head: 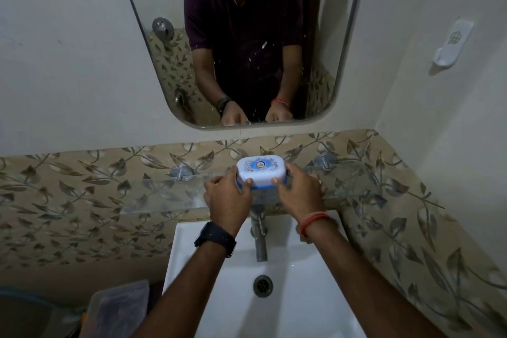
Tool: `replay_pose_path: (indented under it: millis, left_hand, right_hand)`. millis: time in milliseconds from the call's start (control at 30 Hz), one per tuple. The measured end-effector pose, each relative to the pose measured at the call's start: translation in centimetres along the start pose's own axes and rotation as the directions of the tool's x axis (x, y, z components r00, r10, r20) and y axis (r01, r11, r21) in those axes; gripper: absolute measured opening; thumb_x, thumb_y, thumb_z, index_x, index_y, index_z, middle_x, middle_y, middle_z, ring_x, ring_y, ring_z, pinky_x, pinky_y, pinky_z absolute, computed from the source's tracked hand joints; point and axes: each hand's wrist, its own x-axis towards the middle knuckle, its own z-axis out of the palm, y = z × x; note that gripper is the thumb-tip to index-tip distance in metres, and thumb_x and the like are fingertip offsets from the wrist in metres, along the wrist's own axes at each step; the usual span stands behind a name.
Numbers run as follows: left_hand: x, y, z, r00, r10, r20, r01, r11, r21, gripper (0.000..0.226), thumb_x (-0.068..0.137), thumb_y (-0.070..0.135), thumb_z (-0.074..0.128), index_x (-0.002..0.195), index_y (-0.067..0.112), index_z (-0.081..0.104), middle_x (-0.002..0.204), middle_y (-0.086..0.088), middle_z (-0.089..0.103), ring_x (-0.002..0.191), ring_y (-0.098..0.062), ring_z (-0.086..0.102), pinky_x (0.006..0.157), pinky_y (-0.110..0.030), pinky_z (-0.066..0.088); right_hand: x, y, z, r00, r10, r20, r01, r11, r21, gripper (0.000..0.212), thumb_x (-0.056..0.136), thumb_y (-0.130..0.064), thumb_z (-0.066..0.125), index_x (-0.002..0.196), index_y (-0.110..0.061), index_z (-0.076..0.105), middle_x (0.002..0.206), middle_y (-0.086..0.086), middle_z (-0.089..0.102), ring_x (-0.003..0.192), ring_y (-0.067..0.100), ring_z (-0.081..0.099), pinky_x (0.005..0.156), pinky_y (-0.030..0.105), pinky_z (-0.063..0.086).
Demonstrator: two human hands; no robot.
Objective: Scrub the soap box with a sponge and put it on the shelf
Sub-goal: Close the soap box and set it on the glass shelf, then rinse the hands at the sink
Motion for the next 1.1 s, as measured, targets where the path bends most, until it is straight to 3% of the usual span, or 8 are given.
replay_pose_path:
  millis: [267, 600, 700, 800, 867, 933, 1000, 1100]
  left_hand:
    - [-0.2, -0.7, 0.5, 1.000, 0.018, -0.014, -0.018, 1.000, 0.022, 0.045, 0.094, 0.033, 0.062, 0.138, 0.025, 0.056, 0.118, -0.007, 0.071, 0.122, -0.032, 0.042, 0.097, -0.045, 0.039]
    - [-0.6, -0.9, 0.7, 0.999, 0.025, -0.030, -0.025, 1.000, 0.007, 0.048, 0.092, 0.034, 0.064, 0.138, 0.024, 0.052, 0.119, -0.007, 0.067, 0.120, -0.031, 0.041, 0.097, -0.046, 0.037]
    - [-2.7, -0.7, 1.5, 0.969, 0.174, -0.174, -0.187, 0.980, -0.062, 0.046, 0.090, 0.024, 0.062, 0.136, 0.019, 0.054, 0.120, -0.002, 0.065, 0.112, -0.025, 0.043, 0.093, -0.041, 0.037]
    - [-6.4, -0.5, 4.1, 0.847, 0.489, -0.207, -0.515, 0.852, -0.097, 0.039, 0.089, 0.014, 0.058, 0.127, 0.014, 0.056, 0.118, -0.005, 0.064, 0.103, -0.025, 0.052, 0.091, -0.035, 0.042]
    - [-9.2, -0.7, 6.6, 0.752, 0.651, -0.105, -0.659, 0.741, -0.128, 0.029, 0.090, 0.015, 0.057, 0.118, 0.018, 0.055, 0.109, -0.004, 0.063, 0.095, -0.024, 0.056, 0.086, -0.035, 0.044]
    - [-11.5, -1.1, 9.6, 0.669, 0.736, 0.103, -0.721, 0.677, -0.147, 0.020, 0.091, 0.016, 0.055, 0.110, 0.019, 0.056, 0.102, -0.004, 0.063, 0.089, -0.025, 0.055, 0.079, -0.039, 0.046]
    - [-13.3, -1.9, 12.7, 0.645, 0.689, 0.330, -0.693, 0.710, -0.125, 0.015, 0.091, 0.015, 0.051, 0.102, 0.015, 0.061, 0.097, -0.007, 0.063, 0.087, -0.027, 0.053, 0.075, -0.043, 0.048]
    - [-13.5, -2.2, 16.7, 0.688, 0.475, 0.548, -0.558, 0.829, -0.018, 0.027, 0.087, 0.014, 0.049, 0.107, 0.010, 0.066, 0.107, -0.013, 0.067, 0.099, -0.035, 0.057, 0.082, -0.044, 0.051]
  right_hand:
    - [-0.1, 0.9, 1.2, 1.000, 0.012, -0.020, -0.013, 0.999, -0.049, 0.032, 0.084, -0.038, 0.065, 0.116, -0.034, 0.060, 0.108, -0.005, 0.071, 0.114, 0.026, 0.048, 0.094, 0.043, 0.030]
    - [-0.7, 0.9, 1.0, 0.999, -0.023, -0.039, 0.025, 0.998, 0.064, 0.038, 0.087, -0.032, 0.065, 0.124, -0.025, 0.056, 0.117, 0.001, 0.067, 0.115, 0.024, 0.052, 0.095, 0.047, 0.047]
    - [-2.8, 2.9, 0.0, 0.958, -0.170, -0.231, 0.192, 0.978, 0.076, 0.028, 0.089, -0.025, 0.062, 0.117, -0.022, 0.061, 0.113, -0.001, 0.067, 0.108, 0.014, 0.053, 0.089, 0.038, 0.050]
    - [-5.7, 6.9, -0.4, 0.925, -0.227, -0.304, 0.243, 0.970, 0.013, 0.013, 0.090, -0.024, 0.056, 0.096, -0.020, 0.067, 0.094, -0.001, 0.070, 0.091, 0.016, 0.058, 0.082, 0.036, 0.050]
    - [-7.7, 10.3, -0.3, 0.941, -0.206, -0.268, 0.206, 0.978, -0.027, 0.009, 0.088, -0.021, 0.056, 0.084, -0.021, 0.064, 0.083, -0.001, 0.069, 0.081, 0.016, 0.058, 0.079, 0.033, 0.048]
    - [-9.2, 14.0, -0.1, 0.977, -0.127, -0.170, 0.116, 0.990, -0.075, 0.009, 0.084, -0.011, 0.064, 0.083, -0.020, 0.065, 0.084, 0.001, 0.070, 0.080, 0.018, 0.061, 0.079, 0.026, 0.045]
    - [-10.3, 17.6, -0.1, 0.999, -0.011, -0.035, 0.006, 0.990, -0.139, 0.013, 0.083, -0.007, 0.067, 0.089, -0.017, 0.070, 0.092, 0.004, 0.072, 0.087, 0.022, 0.065, 0.083, 0.027, 0.046]
    - [-11.6, 20.8, -0.3, 0.992, 0.117, 0.053, -0.104, 0.975, -0.197, 0.015, 0.083, -0.009, 0.068, 0.093, -0.018, 0.071, 0.096, 0.003, 0.072, 0.090, 0.023, 0.066, 0.086, 0.032, 0.051]
